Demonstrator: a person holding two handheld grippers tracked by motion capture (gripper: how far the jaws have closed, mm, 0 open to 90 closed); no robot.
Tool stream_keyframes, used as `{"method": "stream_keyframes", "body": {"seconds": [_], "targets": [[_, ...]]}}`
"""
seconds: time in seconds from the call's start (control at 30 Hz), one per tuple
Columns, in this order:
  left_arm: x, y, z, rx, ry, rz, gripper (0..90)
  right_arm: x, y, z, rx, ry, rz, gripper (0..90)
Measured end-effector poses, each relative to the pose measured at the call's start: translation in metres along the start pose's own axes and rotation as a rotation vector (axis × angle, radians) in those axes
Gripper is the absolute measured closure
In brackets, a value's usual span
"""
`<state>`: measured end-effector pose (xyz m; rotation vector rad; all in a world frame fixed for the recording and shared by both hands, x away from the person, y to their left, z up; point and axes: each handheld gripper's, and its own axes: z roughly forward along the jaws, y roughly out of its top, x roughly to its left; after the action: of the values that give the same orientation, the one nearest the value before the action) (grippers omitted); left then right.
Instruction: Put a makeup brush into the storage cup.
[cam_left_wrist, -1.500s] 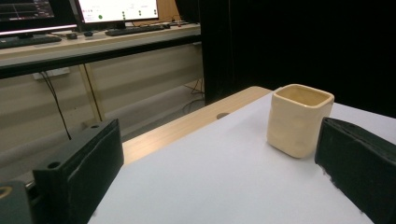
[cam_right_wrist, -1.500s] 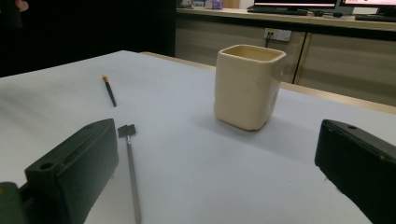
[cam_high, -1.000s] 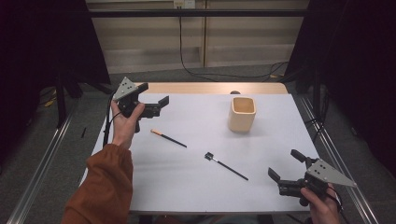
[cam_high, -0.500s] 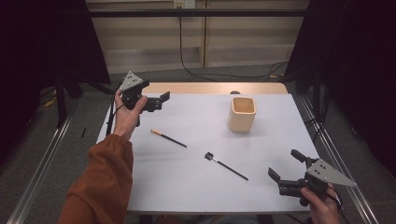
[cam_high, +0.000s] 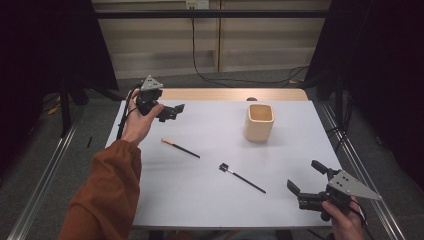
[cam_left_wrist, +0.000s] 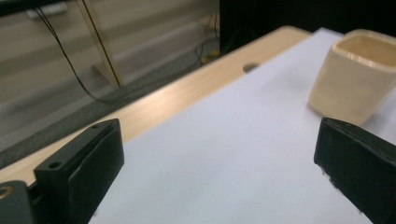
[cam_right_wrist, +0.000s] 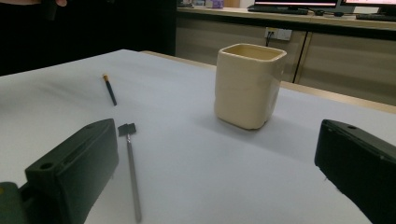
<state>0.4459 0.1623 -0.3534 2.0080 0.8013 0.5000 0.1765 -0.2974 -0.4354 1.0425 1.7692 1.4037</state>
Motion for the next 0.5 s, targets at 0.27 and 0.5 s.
{"method": "stream_keyframes", "body": {"seconds": [0.27, 0.5], "targets": [[-0.002, -0.002, 0.009, 0.154, -0.053, 0.023, 2.3, 0.0, 0.0, 0.001, 0.005, 0.004, 0.014, 0.0], [0.0, -0.005, 0.013, 0.251, -0.061, 0.048, 2.6, 0.001, 0.0, 0.001, 0.012, 0.007, 0.017, 0.0]]}}
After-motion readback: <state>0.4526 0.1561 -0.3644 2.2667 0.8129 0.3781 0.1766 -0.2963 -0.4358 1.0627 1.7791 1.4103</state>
